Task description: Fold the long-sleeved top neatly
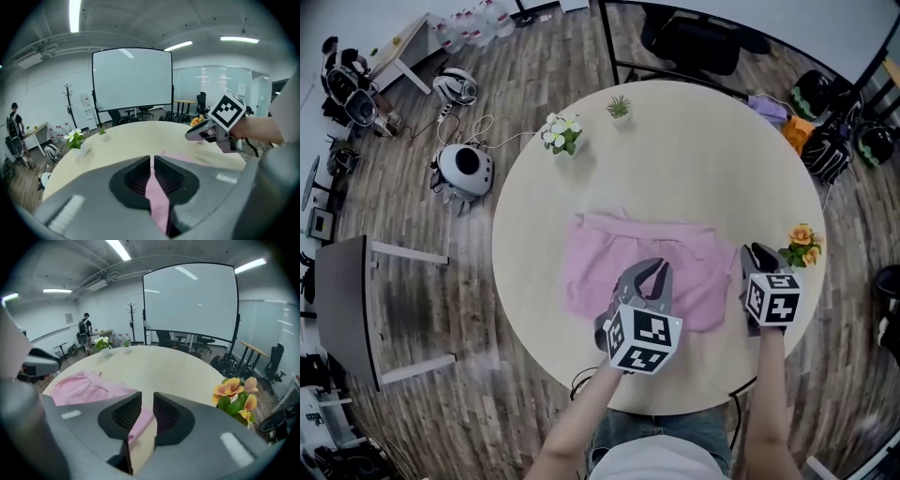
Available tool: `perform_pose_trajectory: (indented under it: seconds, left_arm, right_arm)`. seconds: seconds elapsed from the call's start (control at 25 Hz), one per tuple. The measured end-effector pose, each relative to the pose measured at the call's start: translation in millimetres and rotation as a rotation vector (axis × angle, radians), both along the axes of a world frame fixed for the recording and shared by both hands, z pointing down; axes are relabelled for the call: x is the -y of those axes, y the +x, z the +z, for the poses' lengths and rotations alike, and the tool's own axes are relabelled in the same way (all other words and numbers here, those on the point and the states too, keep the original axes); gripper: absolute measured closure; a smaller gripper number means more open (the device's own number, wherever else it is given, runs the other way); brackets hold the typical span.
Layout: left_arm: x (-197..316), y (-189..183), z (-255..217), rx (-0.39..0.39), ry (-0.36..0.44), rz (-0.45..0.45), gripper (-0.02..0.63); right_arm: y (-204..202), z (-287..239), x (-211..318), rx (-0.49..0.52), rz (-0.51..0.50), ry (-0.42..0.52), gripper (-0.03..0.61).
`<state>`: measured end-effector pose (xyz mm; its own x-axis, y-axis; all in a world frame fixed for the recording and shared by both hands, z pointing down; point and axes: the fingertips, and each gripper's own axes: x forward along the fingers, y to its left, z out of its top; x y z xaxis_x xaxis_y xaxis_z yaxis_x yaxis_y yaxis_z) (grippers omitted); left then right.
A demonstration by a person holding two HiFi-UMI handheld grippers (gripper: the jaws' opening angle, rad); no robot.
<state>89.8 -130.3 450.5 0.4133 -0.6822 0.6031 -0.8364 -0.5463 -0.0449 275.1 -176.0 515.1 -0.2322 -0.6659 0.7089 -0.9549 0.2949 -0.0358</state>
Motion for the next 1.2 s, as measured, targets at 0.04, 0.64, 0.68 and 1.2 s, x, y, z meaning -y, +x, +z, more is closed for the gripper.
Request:
perform_pose_trajectory:
  seconds: [0.04, 0.64, 0.68, 1.2]
  left_arm:
    - [-7.1, 6.9, 2.2, -0.002, -0.003, 0.017, 0.584]
    - [-99.6, 93.7, 57.6, -0.004, -0.132, 0.230, 0.525]
    - [-103.6, 98.8, 61.4, 0.000, -0.138, 0.241, 0.515]
    - [-137.9, 144.9, 126.3, 0.044, -0.294, 0.328, 0.440]
  right_arm:
    - [1.8, 0.3, -1.8, 0.004, 0.003, -0.001, 0.472]
    - [6.5, 16.4, -14.5, 0.024, -0.009, -0.030, 0.467]
    - [6.5, 18.4, -14.8, 0.026, -0.011, -0.034, 0.466]
    - [-1.3, 47.8, -12.6, 0.086, -0.041, -0.098, 0.378]
